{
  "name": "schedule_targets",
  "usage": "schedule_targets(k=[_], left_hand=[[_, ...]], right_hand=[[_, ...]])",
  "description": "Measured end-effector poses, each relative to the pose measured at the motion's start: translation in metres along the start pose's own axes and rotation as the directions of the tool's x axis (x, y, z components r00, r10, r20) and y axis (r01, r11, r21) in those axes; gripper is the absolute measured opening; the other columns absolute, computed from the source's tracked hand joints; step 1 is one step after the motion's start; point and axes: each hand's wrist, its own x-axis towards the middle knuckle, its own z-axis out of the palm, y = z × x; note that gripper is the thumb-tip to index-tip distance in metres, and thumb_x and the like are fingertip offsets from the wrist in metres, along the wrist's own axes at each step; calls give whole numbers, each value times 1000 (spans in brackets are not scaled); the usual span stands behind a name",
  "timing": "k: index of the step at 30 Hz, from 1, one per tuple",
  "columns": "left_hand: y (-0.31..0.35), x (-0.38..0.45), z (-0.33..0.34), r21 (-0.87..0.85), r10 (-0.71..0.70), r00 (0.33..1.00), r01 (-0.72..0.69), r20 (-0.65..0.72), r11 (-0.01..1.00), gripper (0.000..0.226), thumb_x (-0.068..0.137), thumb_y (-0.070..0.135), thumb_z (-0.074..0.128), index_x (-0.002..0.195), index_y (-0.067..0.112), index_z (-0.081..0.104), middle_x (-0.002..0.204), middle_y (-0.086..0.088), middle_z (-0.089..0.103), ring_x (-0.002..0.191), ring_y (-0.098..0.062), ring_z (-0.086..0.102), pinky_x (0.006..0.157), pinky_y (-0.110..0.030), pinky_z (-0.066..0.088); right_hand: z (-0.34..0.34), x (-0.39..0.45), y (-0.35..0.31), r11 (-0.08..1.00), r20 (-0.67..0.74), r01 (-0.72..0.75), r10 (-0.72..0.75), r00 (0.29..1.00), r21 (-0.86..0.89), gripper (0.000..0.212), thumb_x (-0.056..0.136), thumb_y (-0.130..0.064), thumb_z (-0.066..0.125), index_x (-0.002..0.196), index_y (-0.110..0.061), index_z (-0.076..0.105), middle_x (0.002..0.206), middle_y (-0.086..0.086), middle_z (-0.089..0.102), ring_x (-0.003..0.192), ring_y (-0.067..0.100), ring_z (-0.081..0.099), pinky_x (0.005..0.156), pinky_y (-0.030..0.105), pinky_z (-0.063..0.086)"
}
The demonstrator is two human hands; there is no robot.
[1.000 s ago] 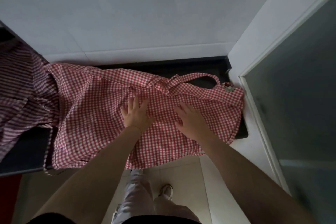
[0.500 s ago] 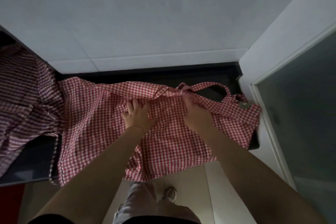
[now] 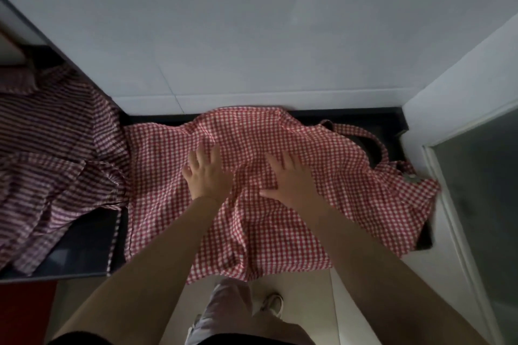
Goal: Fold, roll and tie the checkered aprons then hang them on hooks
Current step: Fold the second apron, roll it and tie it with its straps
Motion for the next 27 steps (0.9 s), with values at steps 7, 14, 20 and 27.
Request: schedule_targets(k=[7, 14, 20, 27], left_hand=[[-40, 20, -5, 51, 0, 977, -12, 213, 999, 89, 83, 73, 51, 154, 29, 20, 163, -2, 9, 149, -31, 8, 111, -66, 21], [-44, 24, -10, 204, -57, 980, 17, 192, 979, 85, 88, 75, 39, 152, 20, 23, 159, -9, 19, 144, -38, 21, 111, -64, 26], [-56, 46, -20, 117, -133, 974, 113, 182, 987, 85, 89, 69, 45, 150, 14, 23, 156, -22, 22, 143, -49, 17, 114, -61, 25], [-55, 46, -13, 178, -69, 940, 8, 335, 984, 114, 72, 89, 43, 155, 35, -12, 161, -18, -21, 144, -55, -11, 115, -66, 9]], right_hand=[[-22, 5, 30, 972, 2, -235, 235, 972, -17, 117, 72, -76, 66, 156, -20, 8, 162, 15, 15, 147, 37, 21, 115, 61, 19], [-32, 12, 2, 990, -309, -139, 124, 943, -26, 41, 91, -45, 56, 118, -13, 55, 118, 9, 58, 112, 29, 55, 93, 42, 44], [-48, 19, -2, 989, -618, -133, 142, 773, 61, 8, 83, -14, 59, 87, -8, 56, 82, 12, 57, 75, 30, 55, 64, 39, 44], [-79, 50, 20, 894, -209, -412, 442, 872, 175, 53, 97, -44, 52, 132, -5, 49, 136, 19, 53, 129, 38, 46, 105, 49, 35]])
